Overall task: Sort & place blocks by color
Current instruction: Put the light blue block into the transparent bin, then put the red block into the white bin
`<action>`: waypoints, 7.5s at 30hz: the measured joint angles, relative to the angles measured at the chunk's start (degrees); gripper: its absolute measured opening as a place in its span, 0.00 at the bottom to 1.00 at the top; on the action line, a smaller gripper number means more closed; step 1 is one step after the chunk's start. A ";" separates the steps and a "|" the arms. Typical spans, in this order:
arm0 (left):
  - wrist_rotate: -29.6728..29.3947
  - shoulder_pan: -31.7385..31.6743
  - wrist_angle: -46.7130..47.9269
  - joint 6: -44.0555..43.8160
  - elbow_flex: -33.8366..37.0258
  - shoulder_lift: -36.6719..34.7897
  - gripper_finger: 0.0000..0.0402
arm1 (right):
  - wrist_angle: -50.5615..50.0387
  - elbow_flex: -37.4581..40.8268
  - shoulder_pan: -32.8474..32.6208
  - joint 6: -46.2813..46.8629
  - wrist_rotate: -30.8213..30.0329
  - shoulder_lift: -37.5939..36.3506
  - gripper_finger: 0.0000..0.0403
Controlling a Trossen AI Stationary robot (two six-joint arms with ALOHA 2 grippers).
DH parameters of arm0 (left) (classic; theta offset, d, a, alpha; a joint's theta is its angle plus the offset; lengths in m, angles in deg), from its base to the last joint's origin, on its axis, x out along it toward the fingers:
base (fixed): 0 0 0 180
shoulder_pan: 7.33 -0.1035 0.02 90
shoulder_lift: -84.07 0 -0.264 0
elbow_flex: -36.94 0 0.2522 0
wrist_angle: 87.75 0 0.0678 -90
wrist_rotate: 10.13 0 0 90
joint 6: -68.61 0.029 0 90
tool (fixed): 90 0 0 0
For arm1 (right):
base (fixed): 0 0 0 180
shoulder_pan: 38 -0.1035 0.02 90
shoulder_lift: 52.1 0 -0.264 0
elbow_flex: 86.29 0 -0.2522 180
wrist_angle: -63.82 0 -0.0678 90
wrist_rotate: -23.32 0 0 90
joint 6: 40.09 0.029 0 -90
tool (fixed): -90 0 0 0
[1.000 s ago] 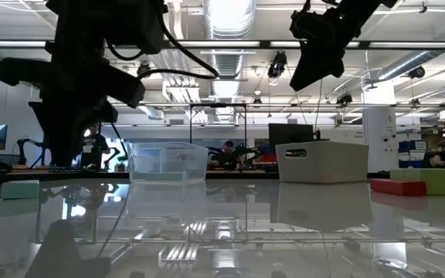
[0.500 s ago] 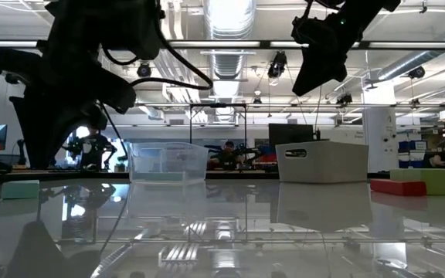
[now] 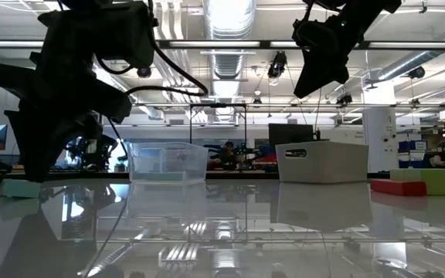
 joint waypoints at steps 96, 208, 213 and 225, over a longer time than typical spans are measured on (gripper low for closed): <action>-11.51 -17.09 4.05 46.31 -16.48 -6.94 0.27 | 3.02 3.34 -9.58 1.70 -4.69 -0.04 0.16; -26.14 -5.22 -56.01 25.76 11.40 -30.51 0.53 | -6.83 0.59 -22.61 53.35 3.49 26.96 0.31; -26.12 -5.18 -55.94 22.71 11.54 -29.82 0.53 | -3.25 0.44 -22.59 47.81 0.76 24.91 0.10; -24.29 -3.23 -62.65 17.46 14.35 -29.00 0.53 | 23.23 3.00 -22.22 20.11 -6.65 14.58 0.11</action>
